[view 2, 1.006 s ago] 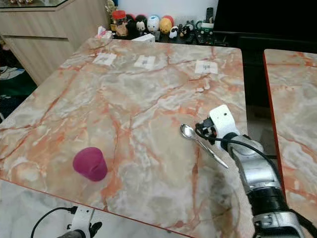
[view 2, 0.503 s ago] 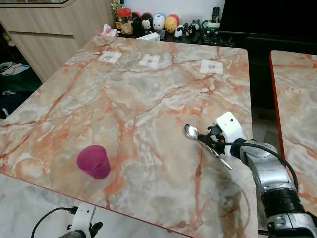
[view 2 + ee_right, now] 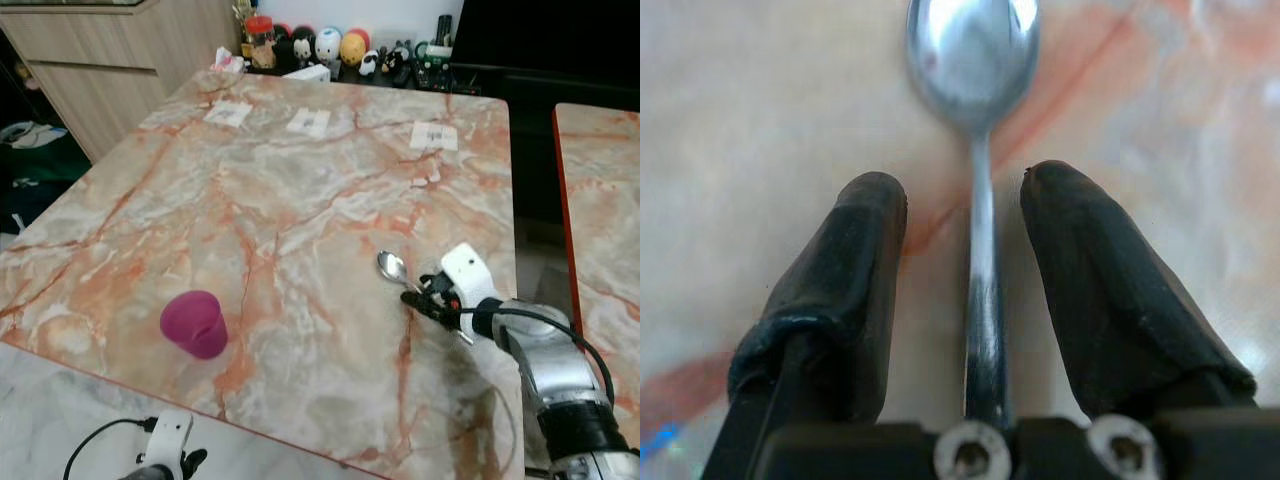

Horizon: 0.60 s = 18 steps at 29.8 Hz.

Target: Setting the table

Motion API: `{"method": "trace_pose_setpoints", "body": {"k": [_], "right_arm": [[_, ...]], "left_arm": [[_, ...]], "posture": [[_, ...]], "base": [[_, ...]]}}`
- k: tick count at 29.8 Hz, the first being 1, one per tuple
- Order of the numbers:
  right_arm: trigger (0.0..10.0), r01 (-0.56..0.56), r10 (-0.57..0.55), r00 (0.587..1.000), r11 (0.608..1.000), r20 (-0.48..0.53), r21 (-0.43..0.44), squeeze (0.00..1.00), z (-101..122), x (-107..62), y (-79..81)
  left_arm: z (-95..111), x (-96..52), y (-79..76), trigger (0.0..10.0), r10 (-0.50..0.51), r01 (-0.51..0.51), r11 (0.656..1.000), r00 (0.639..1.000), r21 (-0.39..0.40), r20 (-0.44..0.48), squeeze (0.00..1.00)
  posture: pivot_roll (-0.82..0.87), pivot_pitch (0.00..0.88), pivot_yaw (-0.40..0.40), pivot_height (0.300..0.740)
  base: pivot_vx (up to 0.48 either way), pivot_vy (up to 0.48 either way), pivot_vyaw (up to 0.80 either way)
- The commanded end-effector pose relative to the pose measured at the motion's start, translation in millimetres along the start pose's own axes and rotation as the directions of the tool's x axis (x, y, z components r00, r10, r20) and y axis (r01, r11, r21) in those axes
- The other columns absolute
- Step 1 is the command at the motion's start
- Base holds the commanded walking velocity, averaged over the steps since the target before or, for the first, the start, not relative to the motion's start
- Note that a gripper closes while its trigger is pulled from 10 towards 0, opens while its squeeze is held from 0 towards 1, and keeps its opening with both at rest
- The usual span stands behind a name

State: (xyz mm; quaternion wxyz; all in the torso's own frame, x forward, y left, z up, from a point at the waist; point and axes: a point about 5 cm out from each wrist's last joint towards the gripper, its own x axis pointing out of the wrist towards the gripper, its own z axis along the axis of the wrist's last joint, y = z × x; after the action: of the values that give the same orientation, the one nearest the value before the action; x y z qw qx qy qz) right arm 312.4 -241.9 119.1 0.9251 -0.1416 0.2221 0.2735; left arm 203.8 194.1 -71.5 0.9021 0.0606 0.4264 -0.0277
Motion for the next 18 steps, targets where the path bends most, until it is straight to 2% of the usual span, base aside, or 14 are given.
{"method": "trace_pose_setpoints", "body": {"k": [1,7,8,9,18], "right_arm": [[10.0,-0.003,0.002,1.0,1.0,-0.021,-0.009,0.0,-2.3,-0.9,1.0],[10.0,0.008,-0.007,0.999,1.0,-0.032,0.023,0.0,-8.4,2.5,3.4],[4.0,0.011,-0.01,0.999,0.999,-0.034,0.03,0.0,-9.5,3.0,3.7],[0.0,0.01,-0.009,0.999,0.999,-0.034,0.033,0.0,-10.0,3.4,4.2],[0.0,-0.017,0.019,0.999,0.999,-0.037,0.051,0.0,-15.4,9.3,13.8]], "left_arm": [[-11.7,-2.1,-0.6,10.0,-0.006,0.007,1.0,0.999,0.011,-0.042,0.0],[-14.0,-2.9,1.3,10.0,-0.004,0.004,1.0,0.999,0.01,-0.048,0.0],[-14.5,-3.1,1.9,10.0,-0.003,0.003,1.0,0.999,0.01,-0.049,0.0],[-14.8,-3.2,2.2,10.0,-0.002,0.003,1.0,0.999,0.009,-0.049,0.0],[-16.1,-3.7,4.2,10.0,0.003,-0.003,1.0,0.999,0.006,-0.053,0.0]], "posture": [[-0.16,0.104,0.068,0.74],[-0.16,0.107,0.067,0.74],[-0.16,0.112,0.067,0.74],[-0.16,0.112,0.067,0.74],[-0.15,0.123,0.069,0.74]], "base": [[0.0,0.0,0.0],[0.0,0.0,0.0],[0.0,0.0,0.0],[0.0,0.0,0.0],[0.0,0.0,0.0]]}}
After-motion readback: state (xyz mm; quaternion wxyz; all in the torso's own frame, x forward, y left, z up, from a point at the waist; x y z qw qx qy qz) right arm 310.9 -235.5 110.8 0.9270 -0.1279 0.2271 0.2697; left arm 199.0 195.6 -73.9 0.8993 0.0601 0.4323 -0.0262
